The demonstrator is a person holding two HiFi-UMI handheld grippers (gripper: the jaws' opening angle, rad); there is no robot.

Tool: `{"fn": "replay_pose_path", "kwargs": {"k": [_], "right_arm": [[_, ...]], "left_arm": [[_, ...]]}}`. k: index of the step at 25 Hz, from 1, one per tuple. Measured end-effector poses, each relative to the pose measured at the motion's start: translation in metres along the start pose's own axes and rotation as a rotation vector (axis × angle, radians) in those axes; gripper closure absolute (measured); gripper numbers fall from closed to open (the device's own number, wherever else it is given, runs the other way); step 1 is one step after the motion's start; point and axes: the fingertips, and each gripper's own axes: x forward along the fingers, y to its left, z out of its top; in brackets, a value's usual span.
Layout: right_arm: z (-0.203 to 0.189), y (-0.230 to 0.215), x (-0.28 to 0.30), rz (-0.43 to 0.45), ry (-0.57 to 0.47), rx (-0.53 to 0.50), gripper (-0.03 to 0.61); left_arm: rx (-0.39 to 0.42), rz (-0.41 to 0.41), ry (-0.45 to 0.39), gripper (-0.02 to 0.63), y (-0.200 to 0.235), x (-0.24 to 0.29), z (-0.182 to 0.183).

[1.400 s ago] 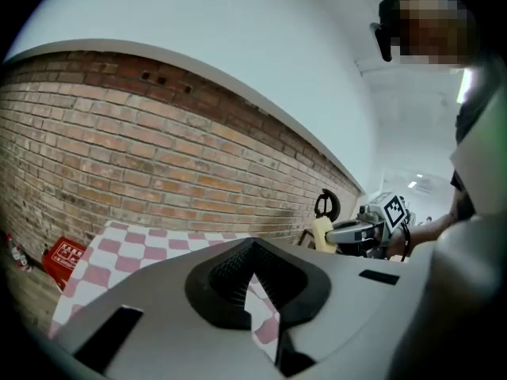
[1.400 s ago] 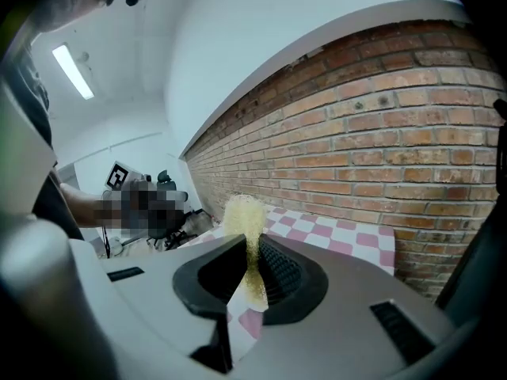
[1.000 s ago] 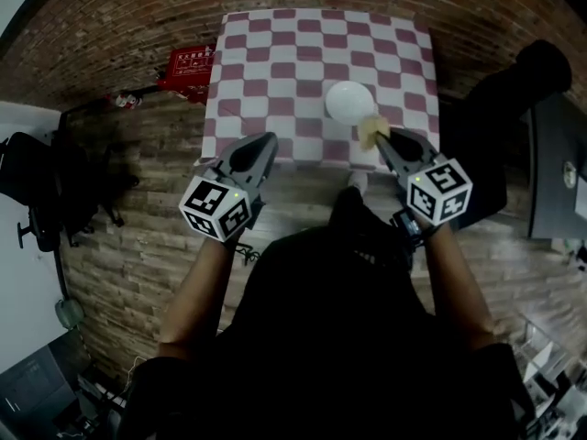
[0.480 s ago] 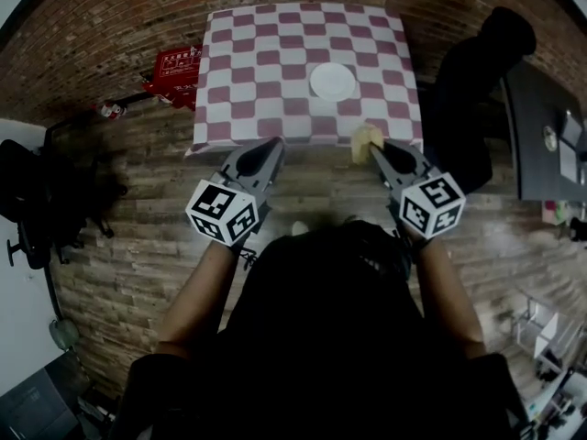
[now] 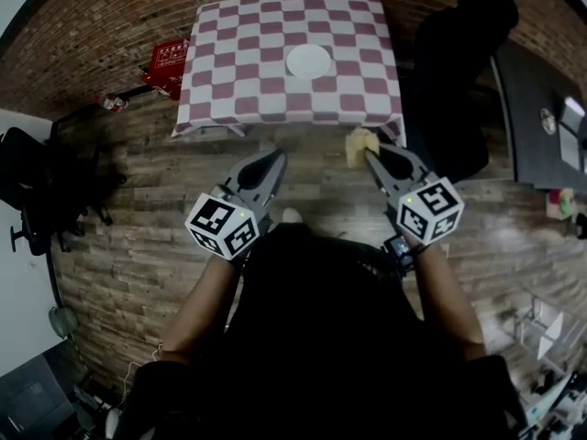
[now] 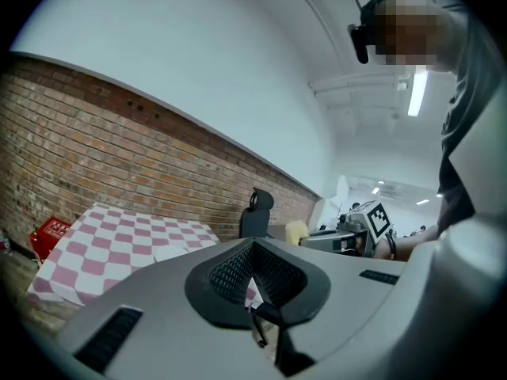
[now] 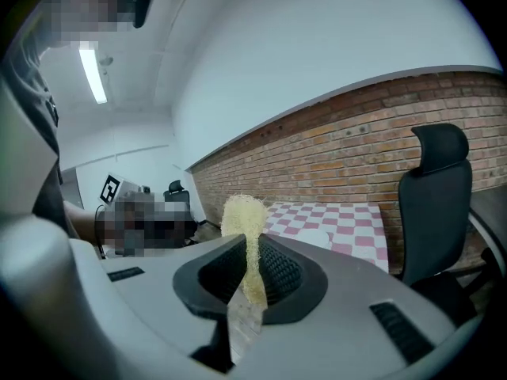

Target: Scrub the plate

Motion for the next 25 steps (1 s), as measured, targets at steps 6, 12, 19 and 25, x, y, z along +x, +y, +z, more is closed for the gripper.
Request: {"fn": "replay_pose_path", "kwargs": {"k": [6, 12, 19, 25], "right_arm": [[-0.042, 0.009, -0.068, 0.035, 0.037, 0.020, 0.534], [-0.063, 0.001, -0.103, 0.066, 0.061, 0.035, 0.534], [-0.074, 0.030, -0.136, 0.069, 0.061, 0.037, 0.534], [-0.072, 0.041, -0.150, 0.078, 0.064, 0.037, 0.534]], "left_arm": [[0.013, -0.001, 0.014, 0.606, -0.075, 0.000, -0.026], [-0.044, 0.016, 0.016, 0.606, -0.109, 0.004, -0.042], [-0.034, 0.038, 0.033, 0.606, -0.140, -0.025, -0.059], [-0.042, 0.043, 0.033, 0.606, -0.154, -0.030, -0.057]]}}
